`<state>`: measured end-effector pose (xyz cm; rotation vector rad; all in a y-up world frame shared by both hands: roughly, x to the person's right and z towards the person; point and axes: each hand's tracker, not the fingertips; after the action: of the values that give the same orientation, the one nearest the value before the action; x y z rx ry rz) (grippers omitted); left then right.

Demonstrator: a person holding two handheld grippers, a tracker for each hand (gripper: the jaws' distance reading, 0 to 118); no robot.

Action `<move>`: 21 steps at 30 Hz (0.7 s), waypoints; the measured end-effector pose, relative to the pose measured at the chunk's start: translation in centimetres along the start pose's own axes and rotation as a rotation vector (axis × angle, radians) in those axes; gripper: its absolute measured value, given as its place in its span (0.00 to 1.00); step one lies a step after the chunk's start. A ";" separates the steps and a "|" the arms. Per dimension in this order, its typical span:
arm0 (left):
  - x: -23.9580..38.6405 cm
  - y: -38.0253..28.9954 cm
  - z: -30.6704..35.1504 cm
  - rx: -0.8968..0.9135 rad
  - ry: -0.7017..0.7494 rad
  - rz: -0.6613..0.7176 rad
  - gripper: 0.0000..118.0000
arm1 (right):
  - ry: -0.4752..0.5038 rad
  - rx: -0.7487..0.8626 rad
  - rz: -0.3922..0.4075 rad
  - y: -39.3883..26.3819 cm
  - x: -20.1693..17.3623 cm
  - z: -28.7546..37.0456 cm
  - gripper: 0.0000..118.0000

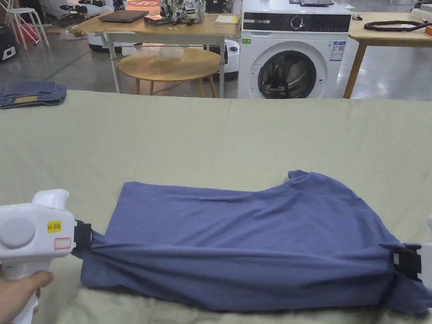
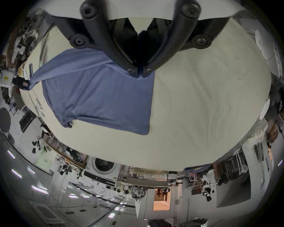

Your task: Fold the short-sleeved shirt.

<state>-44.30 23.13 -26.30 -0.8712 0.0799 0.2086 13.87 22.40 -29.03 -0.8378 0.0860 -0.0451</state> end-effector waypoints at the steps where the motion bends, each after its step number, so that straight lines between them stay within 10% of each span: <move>1: 0.2 0.9 -1.0 0.010 0.006 -0.008 0.00 | -0.002 -0.005 0.000 1.0 -0.1 -1.1 0.06; 16: 0.7 4.5 -12.3 -0.141 0.053 -0.004 0.01 | -0.044 -0.160 0.025 5.1 0.2 -15.4 0.09; 21: 1.1 3.8 -12.0 -0.106 0.079 -0.030 0.13 | -0.085 -0.111 0.045 4.4 -1.0 -15.2 0.25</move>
<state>-43.88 16.45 -37.08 -0.9856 0.1303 0.1510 11.47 14.17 -42.38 -0.9469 0.0274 0.0379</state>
